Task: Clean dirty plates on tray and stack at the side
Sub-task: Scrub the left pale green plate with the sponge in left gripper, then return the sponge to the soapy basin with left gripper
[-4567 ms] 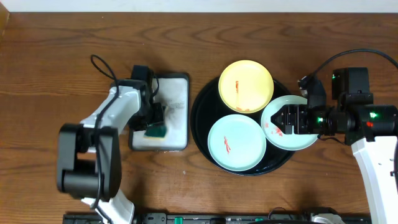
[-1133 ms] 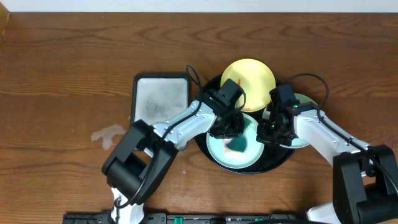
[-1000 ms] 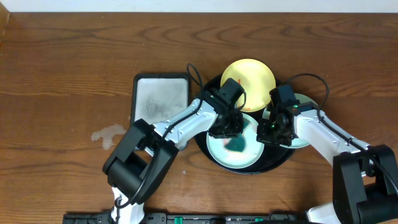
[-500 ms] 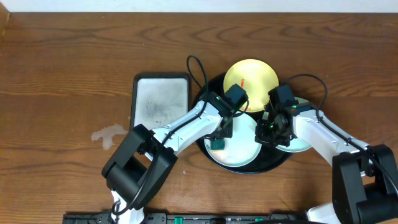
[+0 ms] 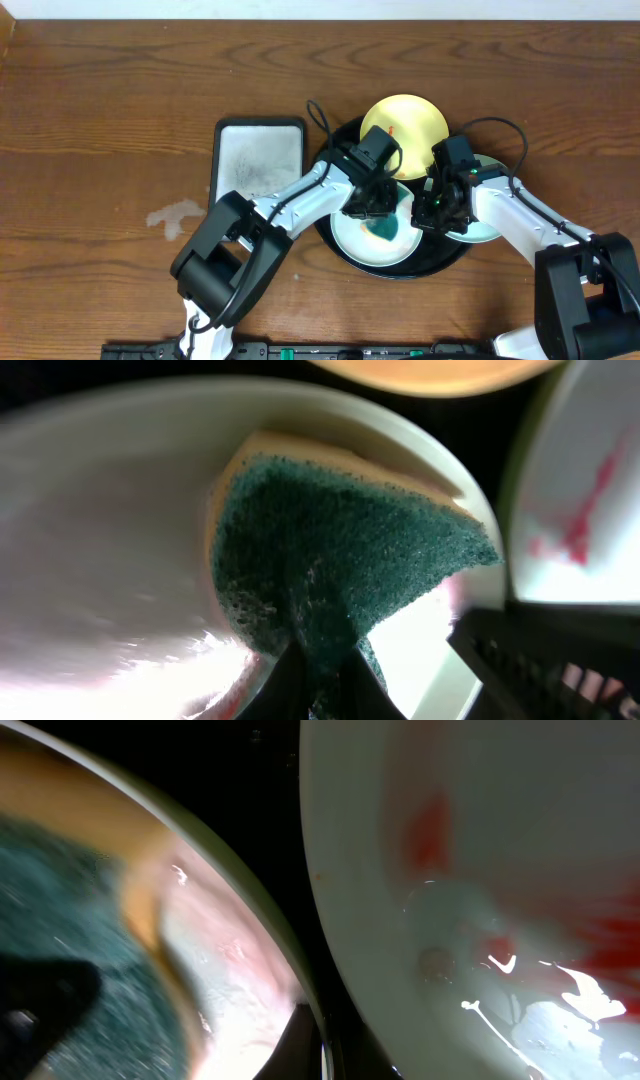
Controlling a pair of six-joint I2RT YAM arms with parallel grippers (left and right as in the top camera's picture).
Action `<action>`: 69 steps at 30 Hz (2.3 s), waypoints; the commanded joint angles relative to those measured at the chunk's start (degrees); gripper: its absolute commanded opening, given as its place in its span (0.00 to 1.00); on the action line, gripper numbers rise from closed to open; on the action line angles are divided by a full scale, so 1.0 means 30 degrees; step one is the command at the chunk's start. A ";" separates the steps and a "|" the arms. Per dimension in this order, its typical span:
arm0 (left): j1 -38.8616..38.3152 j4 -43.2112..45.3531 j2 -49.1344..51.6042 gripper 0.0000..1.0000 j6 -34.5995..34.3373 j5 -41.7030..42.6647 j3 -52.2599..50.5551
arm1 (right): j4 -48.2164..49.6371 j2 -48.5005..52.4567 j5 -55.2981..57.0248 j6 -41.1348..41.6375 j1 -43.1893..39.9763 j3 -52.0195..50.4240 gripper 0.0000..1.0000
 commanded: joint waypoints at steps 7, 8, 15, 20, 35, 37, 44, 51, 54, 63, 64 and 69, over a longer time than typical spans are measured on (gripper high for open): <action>-0.1268 -0.1960 0.0663 0.08 0.0750 0.0794 -0.0393 | -0.0044 0.0262 0.1814 0.0568 -0.0175 -0.0066 0.01; -0.1268 -0.2557 0.0663 0.08 0.0750 -0.0007 -0.0393 | -0.0058 0.0262 0.1814 0.0568 -0.0175 -0.0066 0.01; -0.0838 -0.5610 0.0605 0.07 0.0729 -0.6739 -0.0372 | -0.0095 0.0262 0.1807 0.0561 -0.0175 -0.0066 0.01; -0.0262 -0.7271 0.0175 0.07 0.0240 -1.1672 -0.0007 | -0.0248 0.0262 0.1821 0.0561 -0.0175 -0.0066 0.01; 0.0029 -0.3249 0.0095 0.08 0.0634 -0.8153 0.0787 | -0.0270 0.0262 0.1829 0.0546 -0.0175 -0.0066 0.01; 0.0015 -0.2055 0.0226 0.08 0.0663 -0.5391 0.0787 | -0.0270 0.0262 0.1829 0.0546 -0.0175 -0.0066 0.01; -0.0568 -0.0277 0.0801 0.07 0.0590 -0.0393 0.0787 | -0.0270 0.0262 0.1829 0.0546 -0.0175 -0.0066 0.01; -0.1712 -0.1122 0.0801 0.07 0.1107 0.0627 0.0787 | -0.0350 0.0262 0.1821 0.0546 -0.0175 -0.0066 0.01; -0.1530 -0.2164 0.0801 0.07 0.1180 -0.0328 0.0794 | -0.0437 0.0262 0.1821 0.0539 -0.0175 -0.0066 0.01; 0.1158 -0.5319 -0.0707 0.08 0.1464 -0.4262 0.1013 | -0.0452 0.0262 0.1814 0.0459 -0.0175 -0.0066 0.01; 0.1494 -0.5603 -0.1180 0.07 0.1719 -0.4539 0.1107 | -0.0452 0.0262 0.1814 0.0444 -0.0175 -0.0066 0.01; 0.2973 -0.6360 -0.4313 0.07 0.2936 -0.4976 0.1275 | -0.0474 0.0262 0.1814 0.0109 -0.0175 -0.0066 0.01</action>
